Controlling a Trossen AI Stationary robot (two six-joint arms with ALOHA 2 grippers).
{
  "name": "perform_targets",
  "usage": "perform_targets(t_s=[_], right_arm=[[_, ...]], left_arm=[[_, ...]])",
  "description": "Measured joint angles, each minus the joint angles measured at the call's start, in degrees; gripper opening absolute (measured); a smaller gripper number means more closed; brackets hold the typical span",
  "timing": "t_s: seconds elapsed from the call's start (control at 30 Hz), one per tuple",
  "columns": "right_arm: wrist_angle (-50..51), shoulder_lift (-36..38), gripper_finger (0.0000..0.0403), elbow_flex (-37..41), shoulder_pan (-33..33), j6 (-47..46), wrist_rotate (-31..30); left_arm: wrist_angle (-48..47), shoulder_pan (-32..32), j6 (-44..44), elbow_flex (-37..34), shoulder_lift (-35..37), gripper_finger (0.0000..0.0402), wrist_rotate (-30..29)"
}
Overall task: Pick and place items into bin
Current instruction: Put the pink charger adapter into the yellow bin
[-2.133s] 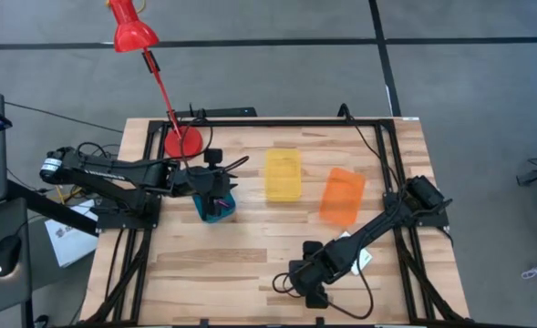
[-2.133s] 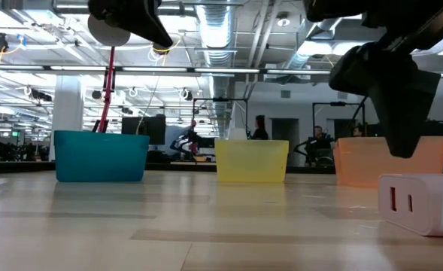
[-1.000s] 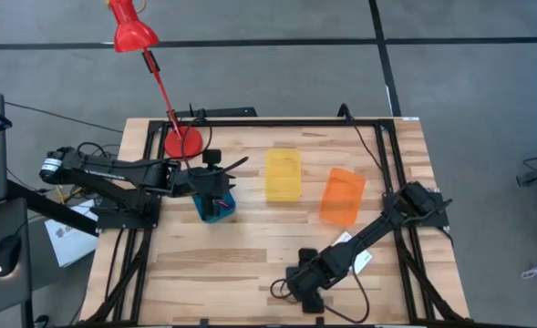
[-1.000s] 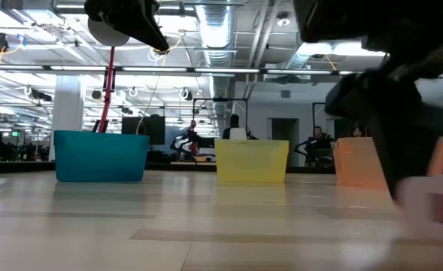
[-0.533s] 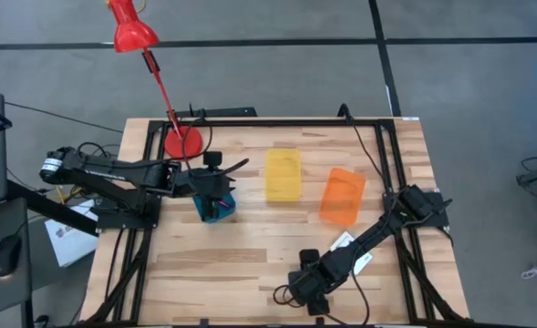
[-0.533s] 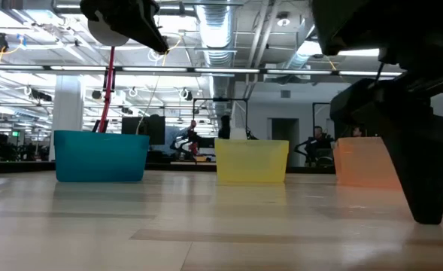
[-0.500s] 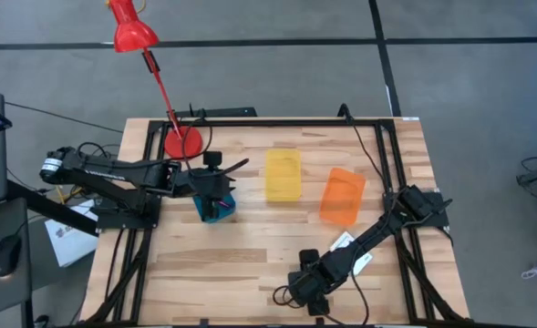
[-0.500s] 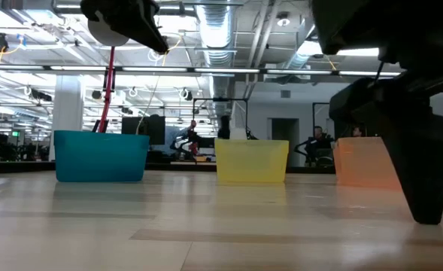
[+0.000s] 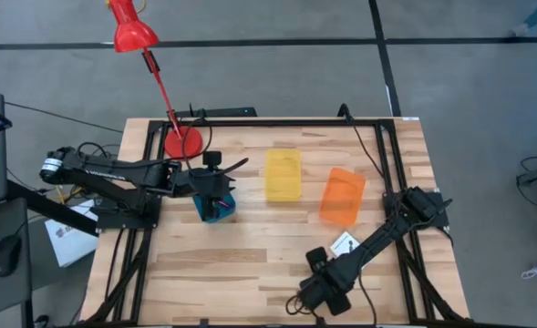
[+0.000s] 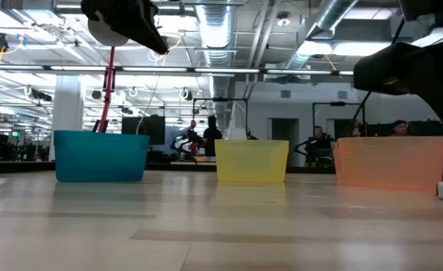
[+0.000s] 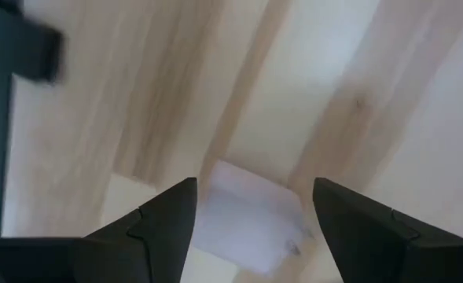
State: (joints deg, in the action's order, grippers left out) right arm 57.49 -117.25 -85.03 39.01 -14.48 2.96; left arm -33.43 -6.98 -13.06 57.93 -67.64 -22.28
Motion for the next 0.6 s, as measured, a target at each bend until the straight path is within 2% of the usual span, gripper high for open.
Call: perform_targets(t_s=[0.37, 0.6], right_arm=[[11.3, 0.1, 0.0249, -4.0, 0.3, -5.0, 0.2], [9.1, 0.1, 0.0249, -4.0, 0.1, -11.4, 0.2]], left_arm=[[-0.2, 0.0, 0.4, 0.0, 0.0, 0.0086, 0.0], [-0.2, 0.0, 0.4, 0.0, 0.0, 0.0086, 0.0]])
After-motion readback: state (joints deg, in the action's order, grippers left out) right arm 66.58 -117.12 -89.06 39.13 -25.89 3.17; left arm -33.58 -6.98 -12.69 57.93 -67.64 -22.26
